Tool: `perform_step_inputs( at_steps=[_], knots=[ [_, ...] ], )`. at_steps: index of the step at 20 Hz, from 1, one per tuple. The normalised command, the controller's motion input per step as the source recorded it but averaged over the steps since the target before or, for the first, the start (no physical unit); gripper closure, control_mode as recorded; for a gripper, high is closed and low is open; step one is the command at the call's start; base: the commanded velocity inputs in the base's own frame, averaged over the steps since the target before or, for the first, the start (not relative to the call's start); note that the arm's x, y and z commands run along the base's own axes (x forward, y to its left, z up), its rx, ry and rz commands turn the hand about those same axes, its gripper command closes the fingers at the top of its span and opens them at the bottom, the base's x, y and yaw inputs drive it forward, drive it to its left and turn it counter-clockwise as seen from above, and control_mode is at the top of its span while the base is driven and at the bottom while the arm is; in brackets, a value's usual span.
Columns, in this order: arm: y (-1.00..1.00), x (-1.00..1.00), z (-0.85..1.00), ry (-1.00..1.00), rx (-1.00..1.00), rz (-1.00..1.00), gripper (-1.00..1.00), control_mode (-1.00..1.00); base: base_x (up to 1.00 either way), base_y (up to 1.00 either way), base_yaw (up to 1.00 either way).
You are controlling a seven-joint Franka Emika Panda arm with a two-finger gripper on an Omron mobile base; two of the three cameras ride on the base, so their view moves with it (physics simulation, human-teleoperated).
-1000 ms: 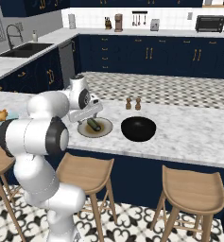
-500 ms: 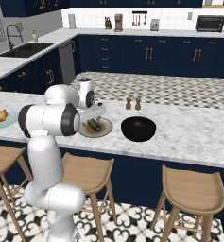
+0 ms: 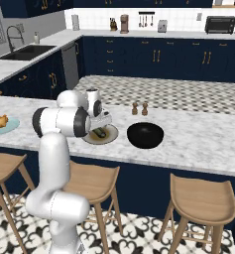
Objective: Pick the chicken drumstick and cucumber from their plates and place them in the bowl. Then put the bowl in the fridge.
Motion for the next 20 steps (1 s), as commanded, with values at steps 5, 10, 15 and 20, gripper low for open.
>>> perform_step_inputs(
  at_steps=[5,10,15,20],
  knots=[
    [0.03,0.44,-0.35,0.0,0.0,0.01,-1.0,-1.0,0.0,0.0,0.0],
    [0.0,0.23,-0.23,0.0,-0.01,0.01,-1.0,-1.0,0.0,0.0,0.0],
    [0.0,-0.06,-0.4,0.0,-0.01,0.0,1.0,-1.0,0.0,0.0,0.0],
    [-0.14,-0.18,0.2,-0.08,0.0,0.0,1.0,-1.0,0.0,0.0,0.0]
  ],
)
